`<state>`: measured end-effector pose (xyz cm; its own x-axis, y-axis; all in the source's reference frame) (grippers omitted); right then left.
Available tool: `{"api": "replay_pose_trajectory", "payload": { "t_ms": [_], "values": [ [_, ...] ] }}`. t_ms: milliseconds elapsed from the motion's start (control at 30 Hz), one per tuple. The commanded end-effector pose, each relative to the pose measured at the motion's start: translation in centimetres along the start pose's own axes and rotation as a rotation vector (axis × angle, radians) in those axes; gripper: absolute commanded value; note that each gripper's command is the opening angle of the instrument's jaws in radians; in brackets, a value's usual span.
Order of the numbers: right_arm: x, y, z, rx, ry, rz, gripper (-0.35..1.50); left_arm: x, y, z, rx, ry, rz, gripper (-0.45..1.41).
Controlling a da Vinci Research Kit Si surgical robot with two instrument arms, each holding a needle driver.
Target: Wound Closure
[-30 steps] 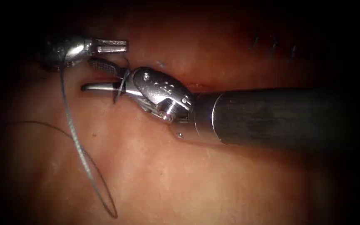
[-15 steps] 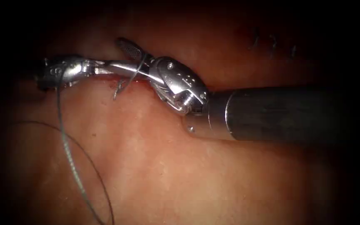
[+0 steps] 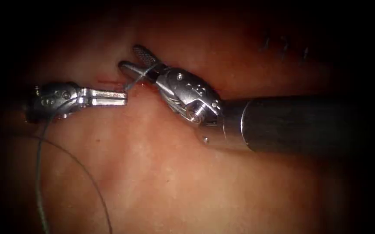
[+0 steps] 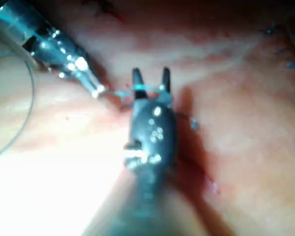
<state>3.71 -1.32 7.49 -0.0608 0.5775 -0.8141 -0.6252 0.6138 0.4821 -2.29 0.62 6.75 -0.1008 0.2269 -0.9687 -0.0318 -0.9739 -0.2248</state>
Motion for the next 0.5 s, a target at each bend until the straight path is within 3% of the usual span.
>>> {"api": "replay_pose_trajectory", "payload": {
  "t_ms": [33,167,267,367,500],
  "values": [
    [0.06,-0.04,0.07,-0.013,-0.025,-0.035,0.32,-0.03,-0.08,0.05,0.0,0.001,0.006,-0.45],
    [0.13,-0.12,0.07,-0.057,-0.146,-0.118,0.41,-0.04,-0.15,0.08,0.0,0.002,0.004,-0.45],
    [0.11,-0.12,0.15,-0.12,-0.273,-0.135,0.84,-0.11,-0.23,0.14,0.001,0.002,0.009,-0.45],
    [0.06,-0.07,0.2,-0.128,-0.309,-0.117,0.88,-0.17,-0.28,0.17,0.001,0.002,0.013,-0.45],
    [-0.11,0.0,0.22,-0.165,-0.301,0.061,0.76,-0.21,-0.28,0.17,0.001,0.001,0.016,-0.45]
  ]
}}
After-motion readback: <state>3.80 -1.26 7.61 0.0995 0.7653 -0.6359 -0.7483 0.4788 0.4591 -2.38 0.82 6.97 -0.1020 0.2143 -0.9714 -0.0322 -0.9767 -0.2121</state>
